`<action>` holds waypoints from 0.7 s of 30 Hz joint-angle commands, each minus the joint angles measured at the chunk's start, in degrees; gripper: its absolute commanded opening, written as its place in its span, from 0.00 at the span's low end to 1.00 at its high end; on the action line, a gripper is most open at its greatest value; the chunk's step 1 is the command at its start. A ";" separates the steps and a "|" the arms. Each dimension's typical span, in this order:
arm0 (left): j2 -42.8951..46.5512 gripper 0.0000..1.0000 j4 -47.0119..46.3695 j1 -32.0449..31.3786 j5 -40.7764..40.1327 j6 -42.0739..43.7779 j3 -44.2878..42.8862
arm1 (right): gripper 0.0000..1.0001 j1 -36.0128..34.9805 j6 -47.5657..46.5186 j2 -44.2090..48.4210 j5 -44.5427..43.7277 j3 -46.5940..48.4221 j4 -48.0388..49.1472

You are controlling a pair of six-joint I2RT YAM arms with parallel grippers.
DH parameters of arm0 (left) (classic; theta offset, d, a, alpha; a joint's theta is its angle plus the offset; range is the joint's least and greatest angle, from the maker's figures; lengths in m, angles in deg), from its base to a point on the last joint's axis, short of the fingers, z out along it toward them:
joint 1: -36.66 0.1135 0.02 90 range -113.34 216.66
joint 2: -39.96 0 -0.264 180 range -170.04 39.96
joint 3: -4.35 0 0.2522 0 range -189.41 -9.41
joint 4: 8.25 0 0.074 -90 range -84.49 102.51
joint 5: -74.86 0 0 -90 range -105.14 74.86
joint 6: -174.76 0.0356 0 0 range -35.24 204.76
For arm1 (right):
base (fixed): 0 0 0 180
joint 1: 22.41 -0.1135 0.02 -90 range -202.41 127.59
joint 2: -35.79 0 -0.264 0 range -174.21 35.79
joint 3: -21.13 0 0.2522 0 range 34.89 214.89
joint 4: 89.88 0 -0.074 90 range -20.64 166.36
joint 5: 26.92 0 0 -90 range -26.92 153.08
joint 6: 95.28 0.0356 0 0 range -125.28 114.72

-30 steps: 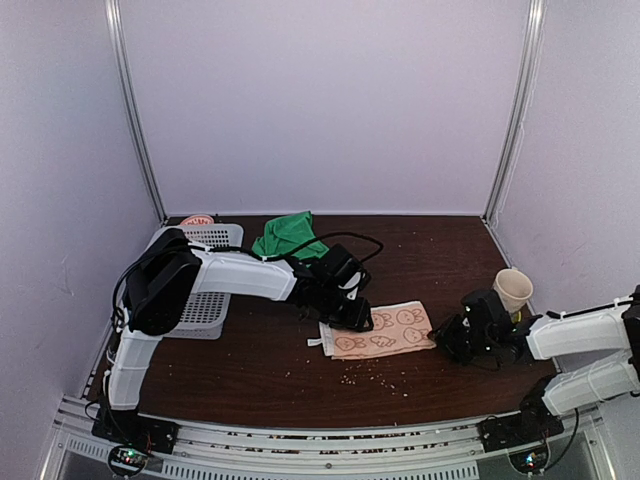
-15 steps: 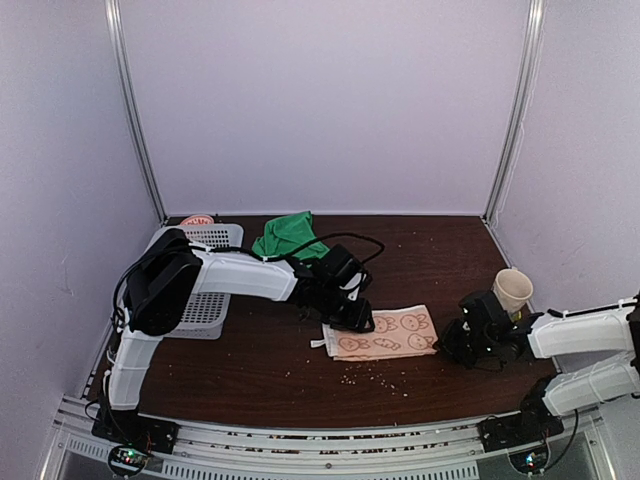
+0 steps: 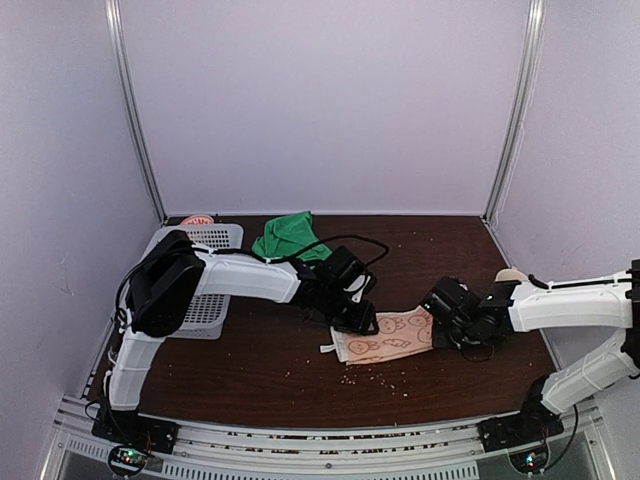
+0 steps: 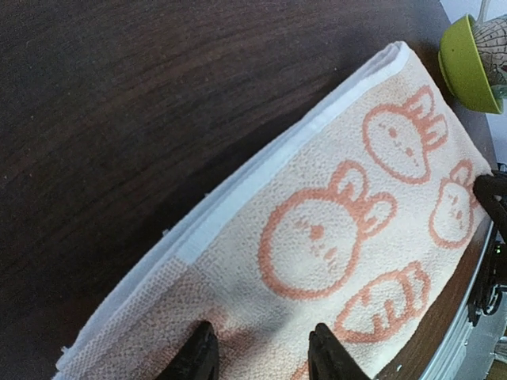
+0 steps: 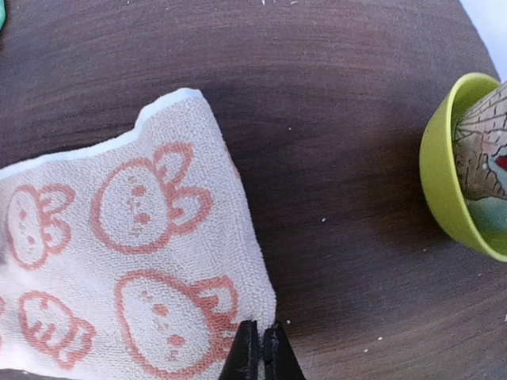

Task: Roll the towels
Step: Adjust the towel at the center of the board.

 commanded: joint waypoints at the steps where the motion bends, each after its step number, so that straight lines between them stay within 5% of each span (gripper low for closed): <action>1: -2.03 0.41 0.24 0.43 0.61 -0.21 -0.60 | 0.00 -5.16 -3.08 -5.71 -15.50 3.90 -9.51; 13: 1.23 0.43 -4.06 2.61 4.22 -3.43 3.35 | 0.00 -17.46 0.58 -18.61 -28.32 12.29 -19.10; 21: 5.27 0.57 -5.80 3.52 5.86 -6.01 5.46 | 0.00 -22.47 4.46 -22.80 -32.12 14.34 -22.42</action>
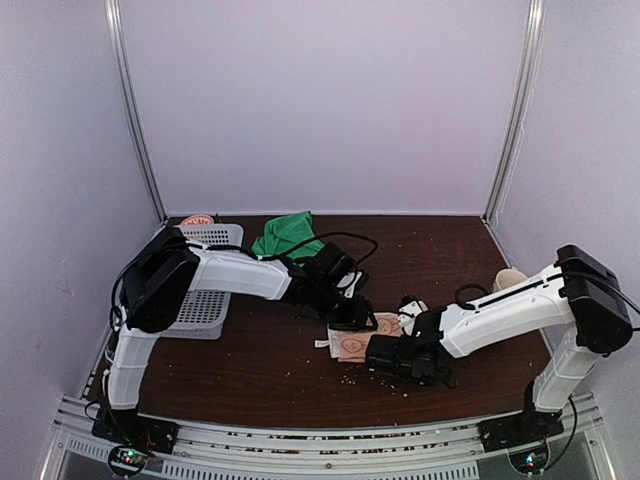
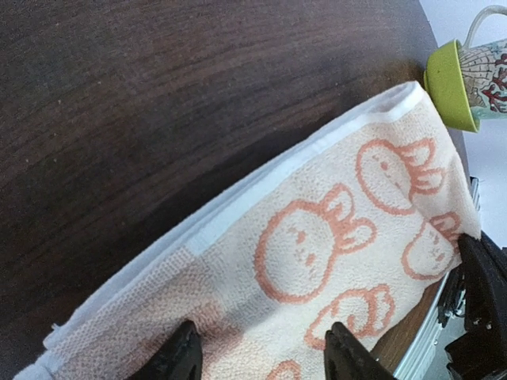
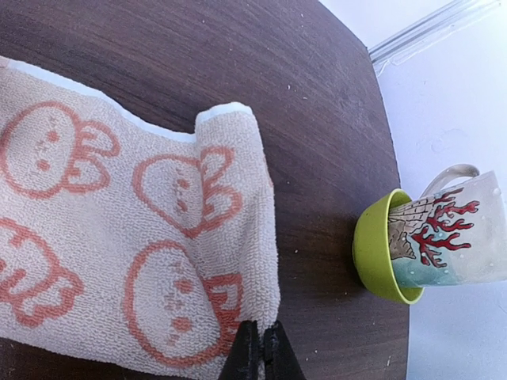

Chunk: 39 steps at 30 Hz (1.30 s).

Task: Roll the towels
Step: Adjust the towel at the center of the board.

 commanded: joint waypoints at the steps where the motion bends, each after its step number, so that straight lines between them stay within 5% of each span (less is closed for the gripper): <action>1: 3.97 0.58 -1.25 1.19 0.55 -1.98 1.72 | 0.00 -1.93 3.27 -1.13 -4.98 1.11 -3.69; 13: 10.20 0.86 2.08 1.24 -2.19 -2.44 2.01 | 0.00 -2.25 2.74 4.23 -1.37 -6.01 7.83; 31: -1.46 0.81 -2.15 0.88 12.56 -7.74 -15.14 | 0.00 -7.36 2.86 8.27 -10.83 -11.09 16.33; 39: 6.29 0.80 -1.87 3.82 7.11 -5.73 -4.28 | 0.00 -6.54 4.76 8.87 -6.25 -13.42 17.57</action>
